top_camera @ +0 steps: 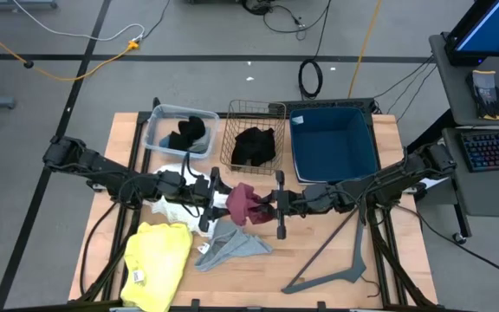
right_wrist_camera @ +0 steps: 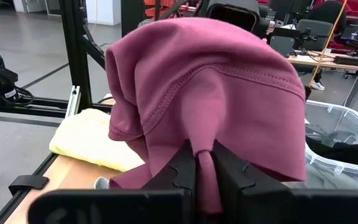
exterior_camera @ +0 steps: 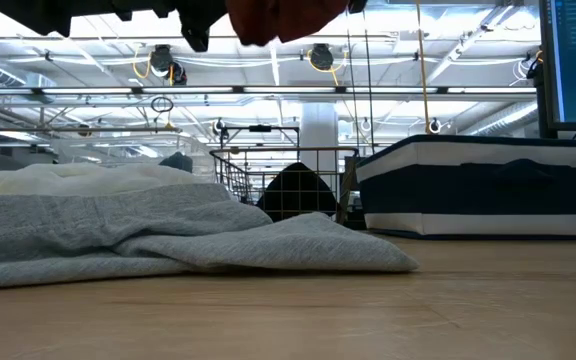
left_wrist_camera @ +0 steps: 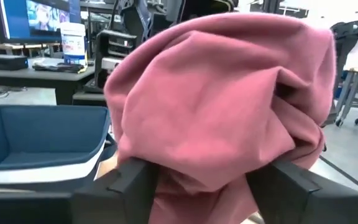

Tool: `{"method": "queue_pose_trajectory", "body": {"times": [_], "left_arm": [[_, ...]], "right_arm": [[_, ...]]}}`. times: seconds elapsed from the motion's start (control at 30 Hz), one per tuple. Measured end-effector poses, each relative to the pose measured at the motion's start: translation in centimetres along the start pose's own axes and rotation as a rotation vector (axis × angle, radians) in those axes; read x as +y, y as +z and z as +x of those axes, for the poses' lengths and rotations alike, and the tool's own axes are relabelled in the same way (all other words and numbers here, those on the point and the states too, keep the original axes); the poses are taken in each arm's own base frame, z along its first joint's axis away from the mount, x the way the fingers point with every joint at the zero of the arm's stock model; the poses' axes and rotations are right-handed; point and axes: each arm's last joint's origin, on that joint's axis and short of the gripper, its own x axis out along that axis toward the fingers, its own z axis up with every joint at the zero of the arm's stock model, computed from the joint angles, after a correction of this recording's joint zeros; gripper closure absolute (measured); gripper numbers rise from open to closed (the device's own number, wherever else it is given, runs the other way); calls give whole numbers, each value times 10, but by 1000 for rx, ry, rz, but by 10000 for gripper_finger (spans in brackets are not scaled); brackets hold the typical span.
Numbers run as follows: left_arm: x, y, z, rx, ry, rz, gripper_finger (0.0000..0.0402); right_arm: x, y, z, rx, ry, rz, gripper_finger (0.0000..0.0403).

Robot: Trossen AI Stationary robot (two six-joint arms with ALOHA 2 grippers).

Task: Pick & Place Cloths
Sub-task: Put the pink underwear into the wire basket

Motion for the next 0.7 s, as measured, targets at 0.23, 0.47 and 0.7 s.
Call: {"method": "queue_pose_trajectory", "body": {"times": [0.23, 0.47, 0.7], "left_arm": [[-1, 5, 2, -14, -54, 67, 336], [-2, 5, 2, -15, -65, 83, 394], [3, 6, 2, -17, -44, 115, 398]], "right_arm": [[0, 0, 0, -4, 1, 0, 384], [2, -1, 0, 8, 8, 6, 373], [6, -8, -2, 82, 21, 31, 333]]}}
